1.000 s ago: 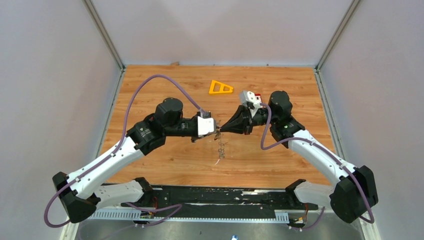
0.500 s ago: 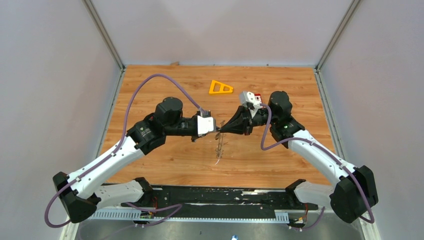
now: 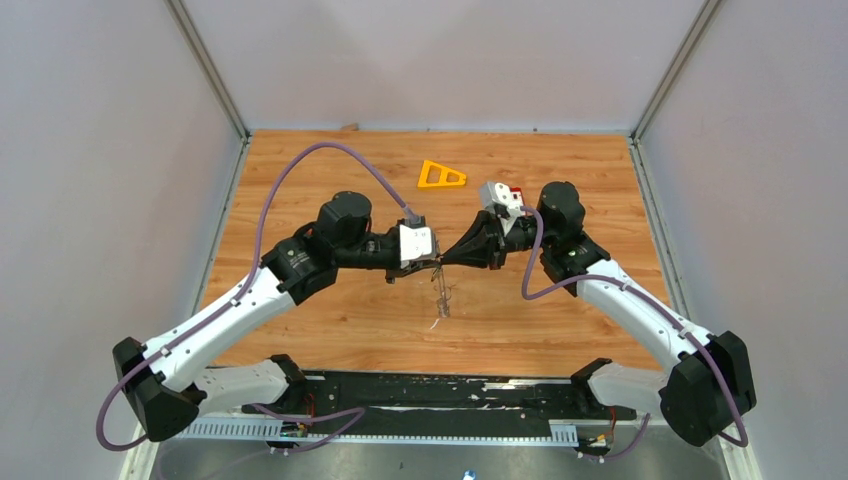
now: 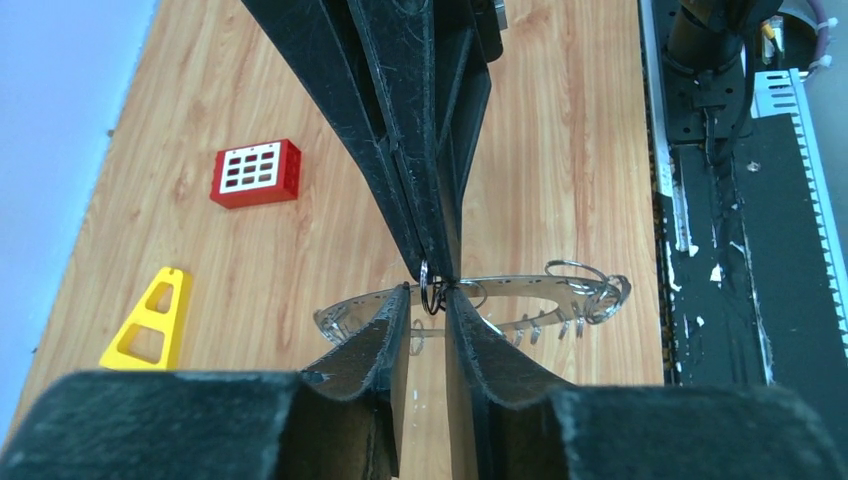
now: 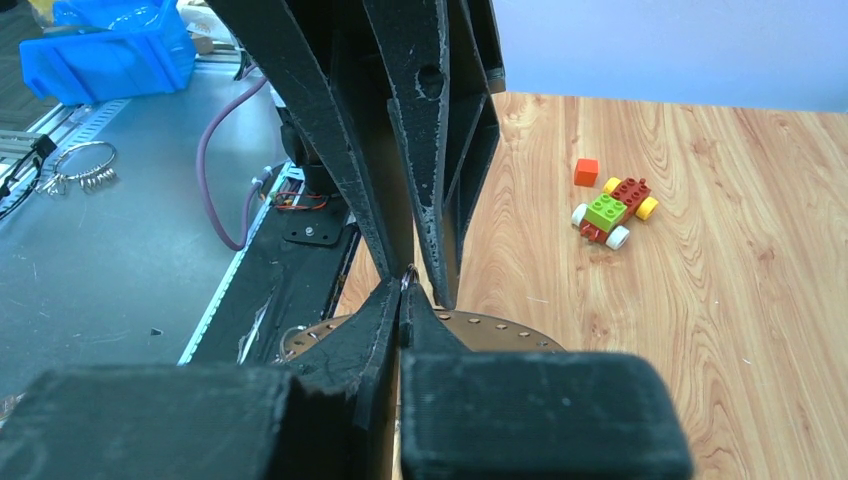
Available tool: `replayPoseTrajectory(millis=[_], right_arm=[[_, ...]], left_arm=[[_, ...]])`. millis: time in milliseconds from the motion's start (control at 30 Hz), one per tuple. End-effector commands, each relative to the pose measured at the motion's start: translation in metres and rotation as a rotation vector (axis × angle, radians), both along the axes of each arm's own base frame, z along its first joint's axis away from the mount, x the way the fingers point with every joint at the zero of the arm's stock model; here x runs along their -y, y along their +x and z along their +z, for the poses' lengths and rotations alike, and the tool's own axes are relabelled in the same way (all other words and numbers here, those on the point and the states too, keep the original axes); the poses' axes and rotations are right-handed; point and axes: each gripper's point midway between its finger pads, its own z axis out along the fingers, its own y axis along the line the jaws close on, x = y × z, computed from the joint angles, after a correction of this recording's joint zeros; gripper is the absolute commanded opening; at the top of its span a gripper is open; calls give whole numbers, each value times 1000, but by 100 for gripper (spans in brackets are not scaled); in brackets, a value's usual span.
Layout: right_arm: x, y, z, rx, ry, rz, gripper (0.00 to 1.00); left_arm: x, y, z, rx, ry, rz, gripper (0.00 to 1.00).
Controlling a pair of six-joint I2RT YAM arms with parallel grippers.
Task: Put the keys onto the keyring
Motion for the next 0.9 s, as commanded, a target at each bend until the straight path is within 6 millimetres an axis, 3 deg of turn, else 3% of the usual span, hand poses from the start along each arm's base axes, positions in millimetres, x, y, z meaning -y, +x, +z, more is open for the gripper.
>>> replayPoseTrajectory(millis=[0, 367, 567, 867], right_arm=[[2, -2, 12, 60, 28, 6, 0], [2, 3, 7, 68, 14, -18, 0], [3, 18, -2, 121, -23, -105, 0], [1, 27, -11, 128, -52, -144, 13]], left_arm=[[5, -2, 5, -29, -32, -19, 24], [4, -4, 8, -41, -20, -28, 1], [-3, -2, 11, -43, 38, -11, 0], [-20, 9, -6, -181, 280, 93, 0]])
